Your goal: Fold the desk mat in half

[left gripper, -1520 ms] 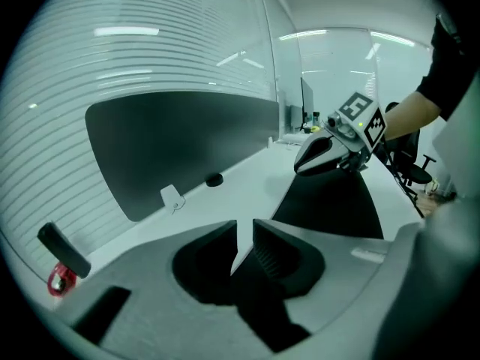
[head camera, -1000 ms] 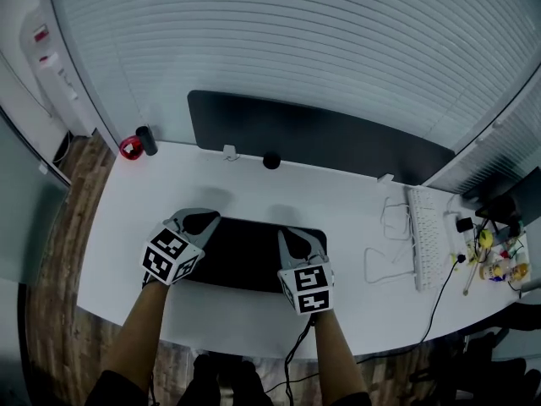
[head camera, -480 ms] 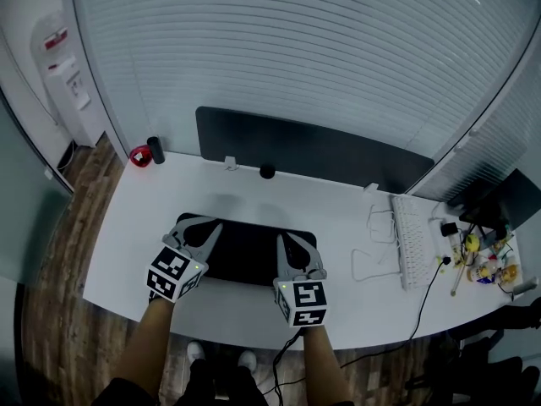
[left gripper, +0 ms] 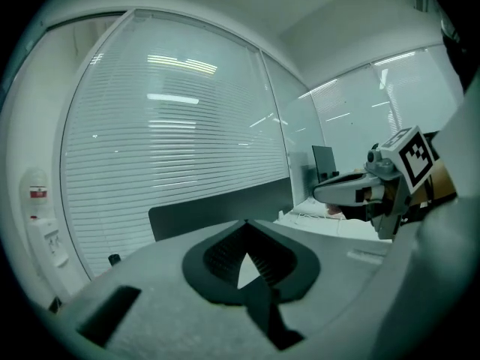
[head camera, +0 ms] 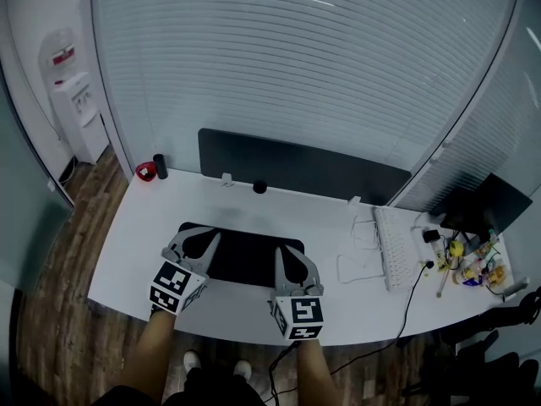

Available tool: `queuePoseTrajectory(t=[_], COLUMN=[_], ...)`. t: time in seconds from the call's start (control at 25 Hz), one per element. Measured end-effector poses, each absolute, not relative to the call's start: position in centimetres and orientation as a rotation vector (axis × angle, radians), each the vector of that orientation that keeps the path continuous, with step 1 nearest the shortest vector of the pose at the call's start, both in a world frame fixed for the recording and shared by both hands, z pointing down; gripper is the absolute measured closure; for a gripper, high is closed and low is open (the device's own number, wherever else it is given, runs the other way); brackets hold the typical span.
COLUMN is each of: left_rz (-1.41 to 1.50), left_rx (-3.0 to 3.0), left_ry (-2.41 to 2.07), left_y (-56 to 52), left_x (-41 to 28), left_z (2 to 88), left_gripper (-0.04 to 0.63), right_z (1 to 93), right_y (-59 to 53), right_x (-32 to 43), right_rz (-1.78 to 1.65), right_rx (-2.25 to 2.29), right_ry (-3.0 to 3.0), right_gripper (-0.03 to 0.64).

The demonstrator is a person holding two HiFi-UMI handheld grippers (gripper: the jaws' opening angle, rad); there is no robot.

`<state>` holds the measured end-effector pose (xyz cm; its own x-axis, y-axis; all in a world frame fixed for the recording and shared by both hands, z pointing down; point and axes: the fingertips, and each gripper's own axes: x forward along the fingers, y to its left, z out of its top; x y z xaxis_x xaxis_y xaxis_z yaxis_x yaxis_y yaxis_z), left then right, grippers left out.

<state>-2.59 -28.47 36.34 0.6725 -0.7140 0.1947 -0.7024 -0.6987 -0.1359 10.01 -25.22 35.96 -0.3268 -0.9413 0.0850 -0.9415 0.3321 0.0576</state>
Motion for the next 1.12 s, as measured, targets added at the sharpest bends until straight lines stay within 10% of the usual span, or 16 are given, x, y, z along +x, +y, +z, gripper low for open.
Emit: queuePoseTrajectory(t=[1.12], left_rz=[-0.190], left_rx=[-2.707], left_ry=[1.366], left_y=[-20.5], left_x=[-5.0], left_z=[31.1], left_gripper=[0.603], right_z=[30.4], right_y=[-17.7], right_x=[10.4], right_rz=[-0.100], right_rx=[1.823], right_ry=[-2.509], right_gripper=[0.607])
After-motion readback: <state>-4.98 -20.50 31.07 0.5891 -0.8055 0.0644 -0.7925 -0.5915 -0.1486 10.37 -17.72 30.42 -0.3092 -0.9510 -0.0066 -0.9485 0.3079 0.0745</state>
